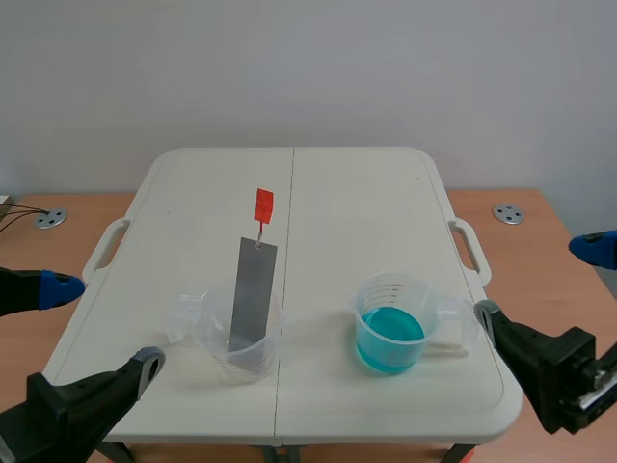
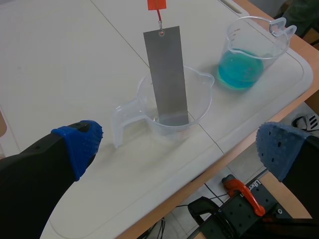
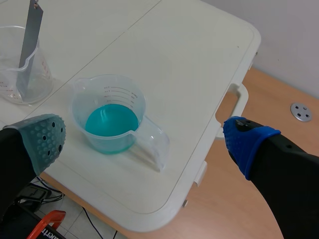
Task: Hold the metal plate by the orange handle, dip it into the blue solution, take it out and point at it, then put the plate back in the beaker on the left.
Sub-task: 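Lift the metal plate out of the left beaker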
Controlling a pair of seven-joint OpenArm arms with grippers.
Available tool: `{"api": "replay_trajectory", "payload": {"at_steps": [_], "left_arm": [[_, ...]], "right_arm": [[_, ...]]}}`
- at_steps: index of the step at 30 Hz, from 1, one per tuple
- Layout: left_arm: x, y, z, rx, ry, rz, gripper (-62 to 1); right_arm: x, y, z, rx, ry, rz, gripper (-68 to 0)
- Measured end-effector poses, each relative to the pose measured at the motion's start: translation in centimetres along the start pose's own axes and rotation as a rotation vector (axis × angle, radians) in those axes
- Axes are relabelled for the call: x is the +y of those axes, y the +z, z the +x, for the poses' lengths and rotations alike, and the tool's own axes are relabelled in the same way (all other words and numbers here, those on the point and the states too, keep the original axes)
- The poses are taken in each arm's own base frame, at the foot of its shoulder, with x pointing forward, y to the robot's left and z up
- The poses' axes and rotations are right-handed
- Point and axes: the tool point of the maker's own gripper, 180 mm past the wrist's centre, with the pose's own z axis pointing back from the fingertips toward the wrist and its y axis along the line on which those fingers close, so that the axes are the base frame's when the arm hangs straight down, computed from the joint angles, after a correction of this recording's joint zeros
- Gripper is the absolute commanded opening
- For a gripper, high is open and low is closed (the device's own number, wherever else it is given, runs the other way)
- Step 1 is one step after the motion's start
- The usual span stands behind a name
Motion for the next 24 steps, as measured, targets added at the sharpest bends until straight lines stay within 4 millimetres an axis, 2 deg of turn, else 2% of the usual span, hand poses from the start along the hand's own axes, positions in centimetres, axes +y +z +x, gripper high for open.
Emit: {"api": "replay_trajectory", "payload": {"at_steps": [22,23,24], "left_arm": [[0.0,0.0,0.0,0.0,0.0,0.0,1.4],[0.0,0.0,0.0,0.0,0.0,0.0,-3.5],[0.0,0.0,0.0,0.0,0.0,0.0,-12.1]], "right_arm": [[0.0,0.0,-0.08,0.005,0.0,0.0,-1.2],[0.0,0.0,-0.08,0.005,0.0,0.0,-1.2],[0.0,0.0,-0.08,0.005,0.0,0.0,-1.2]]}}
